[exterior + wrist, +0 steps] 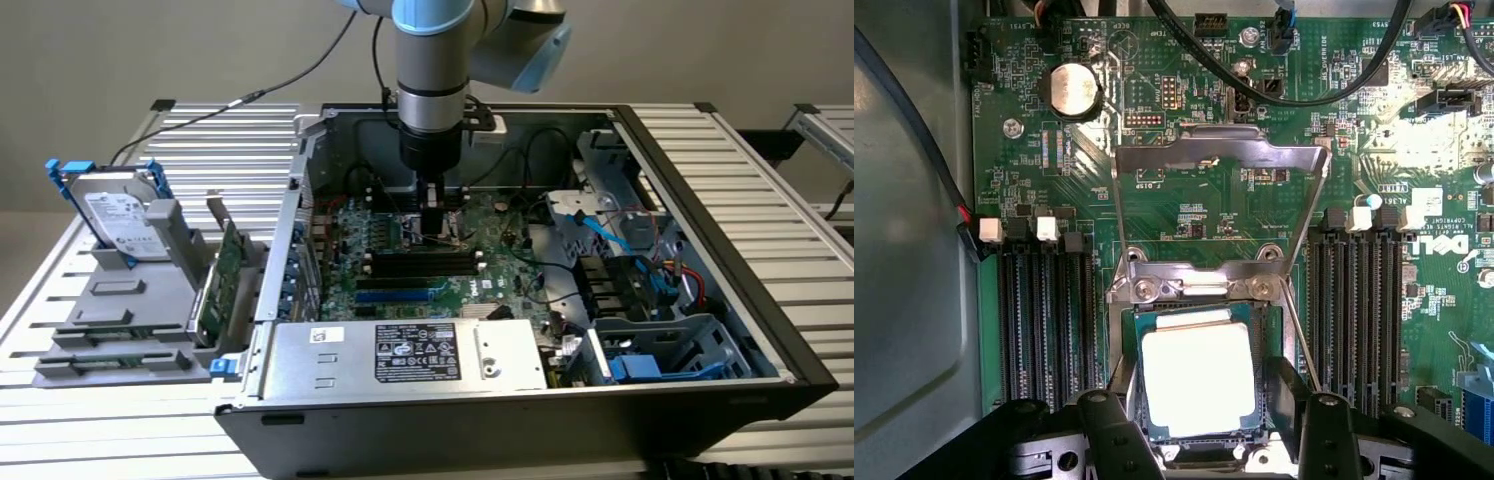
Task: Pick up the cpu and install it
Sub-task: 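Place the cpu into insertion slot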
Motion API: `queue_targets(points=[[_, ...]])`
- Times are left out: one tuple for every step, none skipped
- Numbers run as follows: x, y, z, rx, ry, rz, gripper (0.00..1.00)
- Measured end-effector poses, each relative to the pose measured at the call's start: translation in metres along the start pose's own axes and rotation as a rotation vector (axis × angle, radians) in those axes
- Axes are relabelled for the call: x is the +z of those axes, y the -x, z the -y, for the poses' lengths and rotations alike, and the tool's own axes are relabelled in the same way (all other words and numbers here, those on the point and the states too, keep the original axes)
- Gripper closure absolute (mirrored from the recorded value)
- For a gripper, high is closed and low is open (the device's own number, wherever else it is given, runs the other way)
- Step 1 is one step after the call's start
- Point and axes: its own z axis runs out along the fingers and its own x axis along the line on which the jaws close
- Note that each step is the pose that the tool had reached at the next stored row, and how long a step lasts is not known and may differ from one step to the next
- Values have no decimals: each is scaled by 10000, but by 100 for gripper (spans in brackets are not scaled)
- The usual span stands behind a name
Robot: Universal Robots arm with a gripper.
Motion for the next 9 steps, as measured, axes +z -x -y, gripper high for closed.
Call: queue_targets(points=[[0, 0, 0, 0, 0, 0, 37], [0, 0, 0, 0, 0, 1, 37], [0, 0, 0, 1, 0, 1, 37], [1, -1, 0, 0, 0, 0, 37], [0, -2, 0, 1, 0, 1, 37], [0, -3, 0, 0, 0, 1, 37], [0, -4, 0, 1, 0, 0, 37], [0, -4, 0, 1, 1, 0, 37], [0, -5, 0, 8, 1, 0, 37]])
